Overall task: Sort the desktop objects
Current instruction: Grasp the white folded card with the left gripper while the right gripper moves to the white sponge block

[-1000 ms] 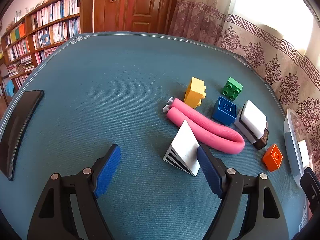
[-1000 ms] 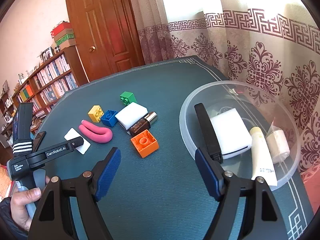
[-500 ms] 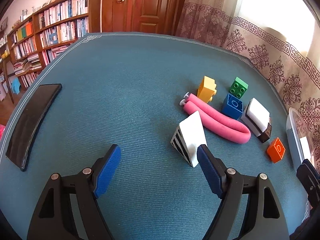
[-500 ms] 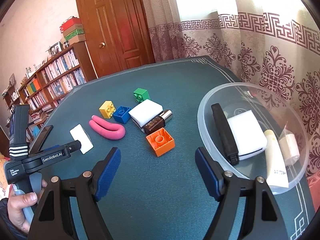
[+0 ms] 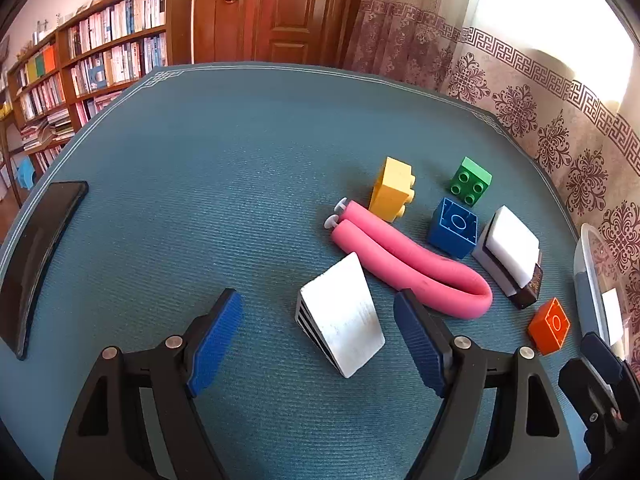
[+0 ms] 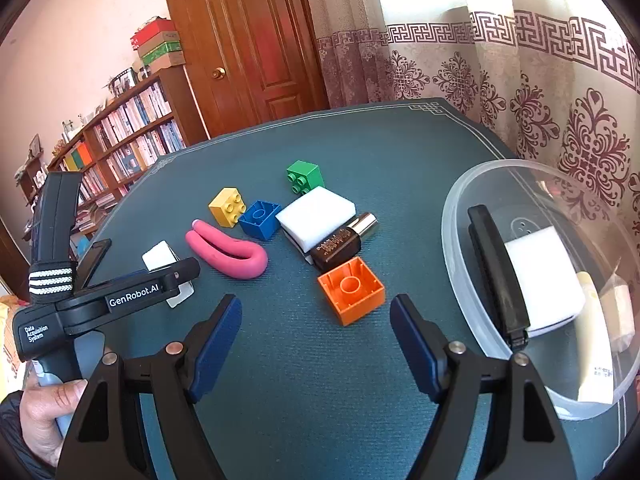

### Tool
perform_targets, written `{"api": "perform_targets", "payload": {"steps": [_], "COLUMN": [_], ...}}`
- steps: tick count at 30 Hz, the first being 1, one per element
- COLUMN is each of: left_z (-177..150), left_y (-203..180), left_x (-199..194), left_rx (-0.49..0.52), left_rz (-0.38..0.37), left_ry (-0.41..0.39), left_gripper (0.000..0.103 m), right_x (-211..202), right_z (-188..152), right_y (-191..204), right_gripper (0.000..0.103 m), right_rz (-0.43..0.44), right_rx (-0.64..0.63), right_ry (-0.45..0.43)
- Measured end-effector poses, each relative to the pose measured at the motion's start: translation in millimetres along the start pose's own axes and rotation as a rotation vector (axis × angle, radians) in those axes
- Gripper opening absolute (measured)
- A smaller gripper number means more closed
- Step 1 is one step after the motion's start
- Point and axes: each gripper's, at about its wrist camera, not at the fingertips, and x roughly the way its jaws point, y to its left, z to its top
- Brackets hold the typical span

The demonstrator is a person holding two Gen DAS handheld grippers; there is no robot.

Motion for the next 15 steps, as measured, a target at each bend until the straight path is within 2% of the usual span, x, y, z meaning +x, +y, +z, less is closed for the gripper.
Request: {"api": "perform_targets", "payload": {"steps": [2, 3, 7, 8, 15], "left_z": [-1, -2, -2, -2, -7], "left_y": [1, 2, 4, 3, 0], "left_x": [1, 0, -2, -3, -6], "left_rx": [0.003, 0.000, 0.006, 0.012, 0.040], "left_rz": [0.004, 0.003, -0.039, -0.051, -0.044], "left_ry": [-0.008, -0.011, -0.026, -0.027, -0.050], "left_gripper": [0.081, 0.077, 0.046, 0.043, 0.043], "right_x": [2, 3, 6, 7, 14], "right_z": [0, 1, 2, 4, 22], "right_y": [2, 2, 4, 5, 6], "right_gripper": [0.080, 0.080, 0.080, 0.080, 0.080], "right_rz": [0.001, 0.001, -0.003, -0.005, -0.028], "right_rx": [-0.006, -0.008, -0.015, -0.017, -0.052], "right_ry": [0.001, 0.004, 0.008, 0.007, -0.010]}}
